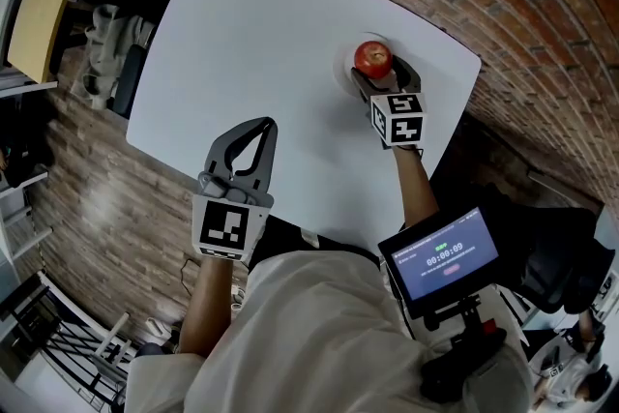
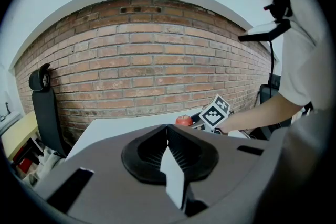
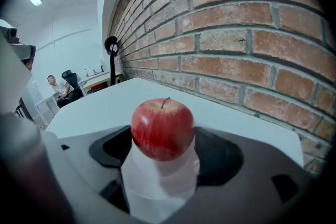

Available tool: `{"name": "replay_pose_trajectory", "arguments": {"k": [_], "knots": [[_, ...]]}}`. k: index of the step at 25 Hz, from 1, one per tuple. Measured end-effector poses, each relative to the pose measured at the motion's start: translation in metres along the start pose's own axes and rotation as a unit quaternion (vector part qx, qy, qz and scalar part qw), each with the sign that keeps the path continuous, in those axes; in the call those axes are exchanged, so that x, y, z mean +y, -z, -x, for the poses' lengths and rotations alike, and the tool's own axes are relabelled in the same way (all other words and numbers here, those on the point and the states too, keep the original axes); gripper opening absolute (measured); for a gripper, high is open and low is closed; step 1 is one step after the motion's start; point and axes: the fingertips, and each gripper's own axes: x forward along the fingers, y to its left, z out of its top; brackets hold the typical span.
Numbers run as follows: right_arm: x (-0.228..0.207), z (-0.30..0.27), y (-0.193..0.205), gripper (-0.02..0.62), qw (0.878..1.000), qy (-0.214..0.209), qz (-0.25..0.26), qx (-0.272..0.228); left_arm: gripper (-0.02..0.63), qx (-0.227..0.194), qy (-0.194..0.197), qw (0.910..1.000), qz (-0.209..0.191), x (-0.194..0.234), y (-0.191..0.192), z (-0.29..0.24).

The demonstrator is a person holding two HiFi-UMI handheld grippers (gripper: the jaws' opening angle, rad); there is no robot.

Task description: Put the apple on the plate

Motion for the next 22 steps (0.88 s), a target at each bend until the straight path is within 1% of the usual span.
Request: {"name": "replay_pose_trajectory", "arguments": {"k": [9, 22], "knots": [[0.001, -0.001, 0.005, 0.370, 1.000, 0.006, 0.007, 0.017, 0.006, 0.000, 0.005, 1.0000, 0.003, 0.001, 0.001, -0.001], [-0.001, 0.004, 0.016, 0.370, 0.999, 0.007, -0.003, 0.033, 0.006, -0.003, 0.012, 0.9999, 0.000, 0.001, 0.002, 0.002]]}}
